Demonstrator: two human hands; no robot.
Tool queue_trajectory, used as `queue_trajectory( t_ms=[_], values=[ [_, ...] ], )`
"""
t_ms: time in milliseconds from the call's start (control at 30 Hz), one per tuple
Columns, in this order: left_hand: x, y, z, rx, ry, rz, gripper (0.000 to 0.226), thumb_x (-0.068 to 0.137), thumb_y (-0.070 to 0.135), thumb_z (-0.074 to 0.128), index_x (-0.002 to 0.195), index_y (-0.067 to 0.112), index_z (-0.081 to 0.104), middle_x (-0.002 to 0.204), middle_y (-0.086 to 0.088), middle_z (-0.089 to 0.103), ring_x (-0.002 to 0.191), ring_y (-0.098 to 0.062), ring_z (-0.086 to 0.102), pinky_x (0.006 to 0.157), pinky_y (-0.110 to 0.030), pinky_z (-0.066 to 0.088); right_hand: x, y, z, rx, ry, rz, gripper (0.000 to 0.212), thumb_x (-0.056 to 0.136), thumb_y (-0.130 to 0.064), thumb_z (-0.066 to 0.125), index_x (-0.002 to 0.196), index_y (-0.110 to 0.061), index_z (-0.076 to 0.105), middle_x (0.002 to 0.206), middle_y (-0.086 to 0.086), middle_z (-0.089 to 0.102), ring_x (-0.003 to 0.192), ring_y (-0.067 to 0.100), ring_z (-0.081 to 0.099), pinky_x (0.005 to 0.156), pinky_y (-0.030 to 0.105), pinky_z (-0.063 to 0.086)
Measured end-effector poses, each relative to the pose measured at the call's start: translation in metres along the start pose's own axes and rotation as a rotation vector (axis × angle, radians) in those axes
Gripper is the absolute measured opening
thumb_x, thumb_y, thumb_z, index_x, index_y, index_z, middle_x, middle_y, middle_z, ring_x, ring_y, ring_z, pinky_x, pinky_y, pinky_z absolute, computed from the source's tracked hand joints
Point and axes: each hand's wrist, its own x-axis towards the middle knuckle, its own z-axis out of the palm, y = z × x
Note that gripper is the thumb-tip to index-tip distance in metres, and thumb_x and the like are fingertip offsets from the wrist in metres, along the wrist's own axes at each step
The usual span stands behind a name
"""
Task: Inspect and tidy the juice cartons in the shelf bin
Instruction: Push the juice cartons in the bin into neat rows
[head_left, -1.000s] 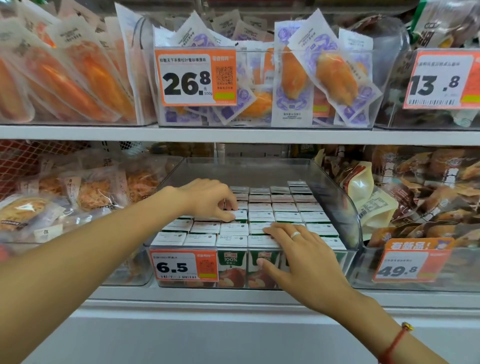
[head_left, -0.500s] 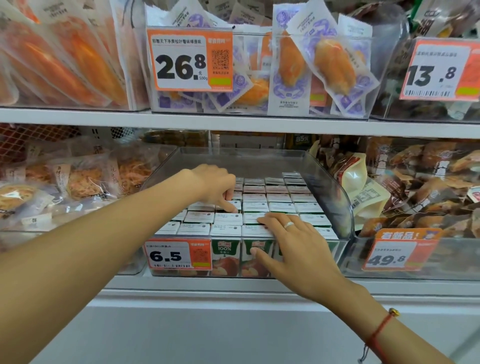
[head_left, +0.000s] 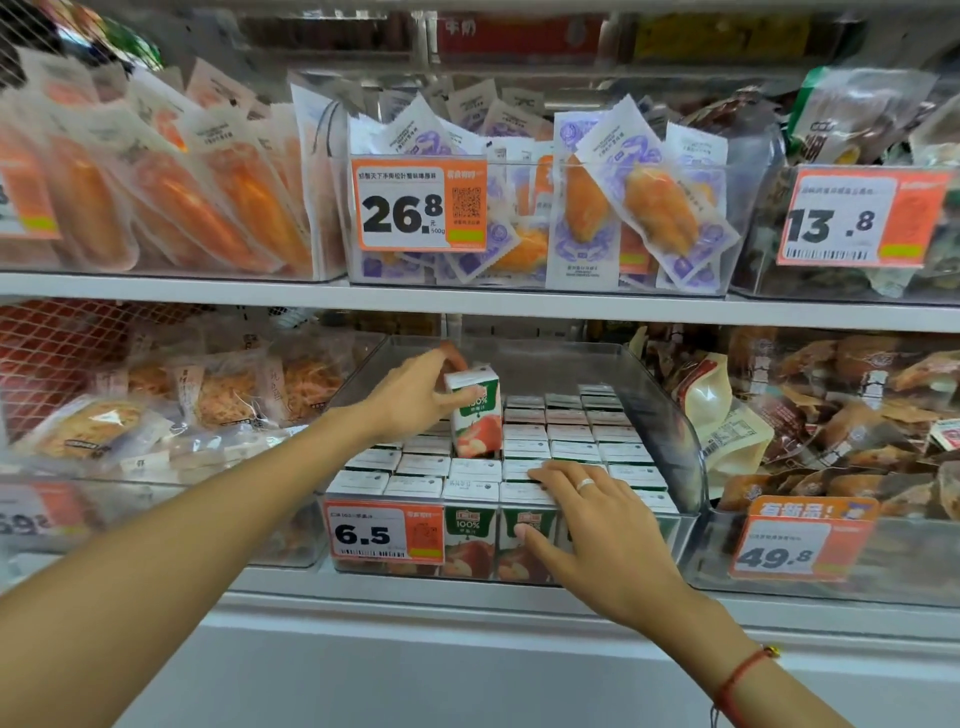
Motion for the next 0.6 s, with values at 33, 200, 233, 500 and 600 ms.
queue_trajectory(
  t_ms=[33,200,233,500,600],
  values=[
    [-0.007,0.002,0.001,-0.089,0.063,-0.018,0.031,0.093,0.036,0.062,0.114,0.017,0.050,0.118,-0.005,0.063,0.105,-0.023,0.061,0.087,-0.046,0.052,0.000,0.000,0.000,0.000,0.000,0.001,0.060,0.094,-0.063,0.037,0.145,-0.031,0.035,0.148,-0.013,0.038,0.134,0.009,0.034,0.109,0.025,0.026],
    [-0.058,0.023,0.009,-0.583,0.321,-0.206,0.025,0.095,0.030,0.060,0.114,0.014,0.054,0.122,-0.008,0.061,0.103,-0.016,0.060,0.090,-0.037,0.054,-0.001,0.001,-0.004,0.001,-0.043,0.010,0.066,0.092,-0.065,0.039,0.148,-0.030,0.032,0.152,-0.011,0.035,0.139,0.010,0.030,0.113,0.028,0.022],
    [-0.072,0.028,0.009,-0.692,0.326,-0.281,0.028,0.096,0.031,0.059,0.116,0.013,0.055,0.121,-0.010,0.063,0.106,-0.017,0.061,0.093,-0.038,0.053,-0.001,-0.001,-0.006,0.011,-0.051,0.011,0.066,0.093,-0.065,0.038,0.149,-0.030,0.031,0.153,-0.012,0.034,0.141,0.010,0.027,0.115,0.027,0.019],
    [-0.173,0.053,0.005,-1.107,0.180,-0.542,0.024,0.095,0.033,0.059,0.100,0.012,0.070,0.086,-0.004,0.078,0.072,-0.009,0.073,0.056,-0.018,0.056,-0.015,-0.062,-0.044,0.993,-0.134,0.193,0.048,0.081,-0.069,0.037,0.113,-0.042,0.062,0.105,-0.034,0.059,0.102,-0.020,0.052,0.091,0.015,0.044],
    [-0.188,0.052,0.009,-1.082,0.165,-0.501,0.023,0.094,0.033,0.061,0.103,0.016,0.072,0.090,-0.002,0.078,0.080,-0.010,0.073,0.064,-0.019,0.058,-0.021,-0.079,-0.044,1.060,-0.289,0.179,0.032,0.089,-0.055,0.049,0.103,-0.035,0.069,0.102,-0.014,0.071,0.098,-0.002,0.065,0.093,0.021,0.050]
  ],
)
